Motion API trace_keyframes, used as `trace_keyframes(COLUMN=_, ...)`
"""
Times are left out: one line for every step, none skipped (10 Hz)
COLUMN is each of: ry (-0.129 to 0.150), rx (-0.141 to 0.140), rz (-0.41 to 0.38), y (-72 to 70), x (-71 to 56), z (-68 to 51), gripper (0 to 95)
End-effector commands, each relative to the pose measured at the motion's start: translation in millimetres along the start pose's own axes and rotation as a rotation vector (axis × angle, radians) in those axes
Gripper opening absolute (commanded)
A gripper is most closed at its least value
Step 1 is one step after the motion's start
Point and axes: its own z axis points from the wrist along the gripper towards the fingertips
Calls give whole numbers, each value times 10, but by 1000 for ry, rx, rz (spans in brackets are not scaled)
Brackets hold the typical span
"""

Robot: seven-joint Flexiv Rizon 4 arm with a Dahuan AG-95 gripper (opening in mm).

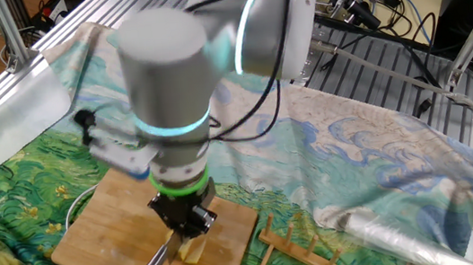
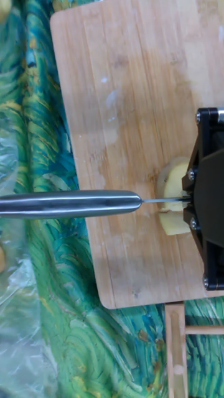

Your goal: Chop the potatoes

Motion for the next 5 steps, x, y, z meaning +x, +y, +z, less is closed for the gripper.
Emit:
trace_keyframes(ry=57, rx=-11, rz=-16, y=23, x=-153, z=333, gripper=0)
trace_keyframes(ry=56, rx=-13, rz=-15, y=24, x=-138, z=358, gripper=0)
trace_keyframes(ry=64, rx=-13, rz=-13, y=28, x=-135, z=346, gripper=0)
trace_keyframes(ry=70, rx=0, rz=-15, y=33, x=-137, z=306, gripper=0)
trace_keyframes(ry=71, rx=-8, rz=-14, y=44, x=-136, z=289, gripper=0)
